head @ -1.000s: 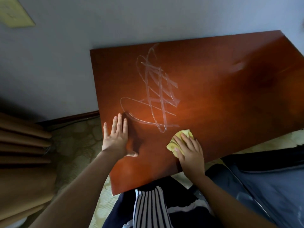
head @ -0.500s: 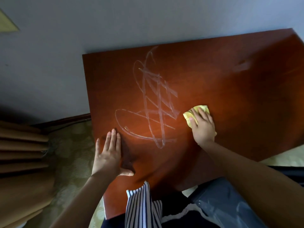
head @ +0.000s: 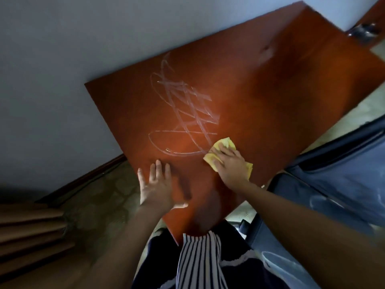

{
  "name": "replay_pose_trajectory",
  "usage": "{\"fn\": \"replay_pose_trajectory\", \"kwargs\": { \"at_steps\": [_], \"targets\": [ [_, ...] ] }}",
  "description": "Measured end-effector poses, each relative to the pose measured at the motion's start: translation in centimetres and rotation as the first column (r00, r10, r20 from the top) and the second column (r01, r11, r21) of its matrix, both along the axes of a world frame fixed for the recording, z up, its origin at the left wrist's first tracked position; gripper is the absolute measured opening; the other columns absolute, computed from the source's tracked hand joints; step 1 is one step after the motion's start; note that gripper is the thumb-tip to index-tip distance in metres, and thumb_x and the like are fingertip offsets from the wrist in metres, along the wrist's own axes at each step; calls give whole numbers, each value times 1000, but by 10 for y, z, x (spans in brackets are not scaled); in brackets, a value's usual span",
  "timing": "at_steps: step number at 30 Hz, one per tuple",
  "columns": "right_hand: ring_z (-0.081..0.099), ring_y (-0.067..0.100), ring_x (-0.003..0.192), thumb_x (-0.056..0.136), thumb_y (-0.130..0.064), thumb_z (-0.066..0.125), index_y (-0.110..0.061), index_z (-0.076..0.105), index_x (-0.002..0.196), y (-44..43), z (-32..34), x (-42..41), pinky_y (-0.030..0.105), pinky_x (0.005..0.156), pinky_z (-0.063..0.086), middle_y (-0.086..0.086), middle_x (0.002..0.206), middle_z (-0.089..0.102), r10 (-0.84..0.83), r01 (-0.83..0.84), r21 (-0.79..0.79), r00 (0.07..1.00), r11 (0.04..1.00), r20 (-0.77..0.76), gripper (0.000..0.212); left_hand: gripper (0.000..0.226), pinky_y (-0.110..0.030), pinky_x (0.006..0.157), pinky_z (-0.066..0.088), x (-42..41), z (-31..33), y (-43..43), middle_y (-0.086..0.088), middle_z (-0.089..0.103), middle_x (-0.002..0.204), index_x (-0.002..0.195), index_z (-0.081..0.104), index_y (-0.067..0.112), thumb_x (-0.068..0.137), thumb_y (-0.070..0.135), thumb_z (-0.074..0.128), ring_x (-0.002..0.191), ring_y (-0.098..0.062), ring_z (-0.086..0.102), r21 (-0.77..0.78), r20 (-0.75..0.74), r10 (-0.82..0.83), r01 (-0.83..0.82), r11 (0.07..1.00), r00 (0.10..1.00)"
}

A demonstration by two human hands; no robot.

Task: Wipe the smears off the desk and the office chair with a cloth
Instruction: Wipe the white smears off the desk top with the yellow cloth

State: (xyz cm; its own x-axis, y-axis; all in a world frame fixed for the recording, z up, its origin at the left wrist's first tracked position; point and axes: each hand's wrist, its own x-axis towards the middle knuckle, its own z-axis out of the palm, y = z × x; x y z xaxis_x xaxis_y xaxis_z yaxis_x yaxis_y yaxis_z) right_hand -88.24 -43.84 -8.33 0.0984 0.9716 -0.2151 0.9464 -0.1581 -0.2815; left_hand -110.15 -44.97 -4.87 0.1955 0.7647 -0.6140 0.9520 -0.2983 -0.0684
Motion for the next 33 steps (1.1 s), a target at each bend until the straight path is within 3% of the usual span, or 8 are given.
{"fn": "replay_pose_trajectory", "kwargs": {
  "at_steps": [7,9,12,15,19,22,27,33],
  "targets": [
    [22,18,139,97,-41,44,-36,40,141,-97,-2,-89,33,110,16,-11,153,30,-33,32,-12,995,999,-94,45,135,-57,113,-3,-36,1,-28,-16,-25,155,148,-20,8,64,77,61,145,-30,-16,-15,35,-254,255,967,966],
    [33,21,135,94,-39,53,-33,48,137,-123,-1,-107,35,108,24,-10,148,38,5,-3,21,996,1000,-86,44,134,-57,113,-6,-42,3,-25,-15,-25,155,148,-20,10,66,75,62,145,-29,-18,-28,30,-289,290,957,957],
    [61,26,109,75,-29,79,-24,68,117,-155,0,-116,40,91,48,-4,127,62,63,-54,185,997,981,-43,44,133,-56,113,-7,-45,6,-23,-15,-23,156,149,-19,10,66,74,64,145,-29,-16,-33,32,-314,315,949,949],
    [66,22,100,72,-29,81,-24,71,111,-168,0,-104,38,87,52,-4,121,66,100,-111,266,993,958,56,40,132,-57,114,-4,-46,7,-24,-15,-22,156,149,-17,10,66,74,64,146,-29,-14,-28,46,-315,317,948,948],
    [67,22,100,70,-25,84,-23,71,112,-165,3,-81,49,92,49,-2,120,66,39,-58,246,996,967,79,44,129,-58,115,-3,-48,6,-20,-12,-23,157,150,-15,13,67,75,62,146,-26,-15,-43,98,-278,283,958,956],
    [64,27,106,79,-23,77,-22,67,120,-156,4,-50,47,96,47,0,127,62,-31,12,184,995,983,100,42,127,-57,115,-2,-48,4,-19,-11,-22,157,150,-15,14,68,74,62,146,-25,-14,-37,90,-278,282,959,956],
    [35,24,136,99,-35,44,-29,41,142,-118,7,15,36,109,27,-4,152,33,-116,118,-2,979,993,168,43,126,-56,114,-4,-46,1,-22,-11,-23,157,150,-15,14,69,73,62,146,-25,-15,-16,86,-272,274,962,959],
    [41,32,125,103,-20,32,-23,31,146,-68,18,59,44,95,40,5,148,33,-232,261,-110,946,959,227,44,125,-56,114,-5,-45,1,-21,-9,-22,157,150,-14,15,70,73,62,146,-23,-14,-12,98,-245,247,969,965]
  ]
}}
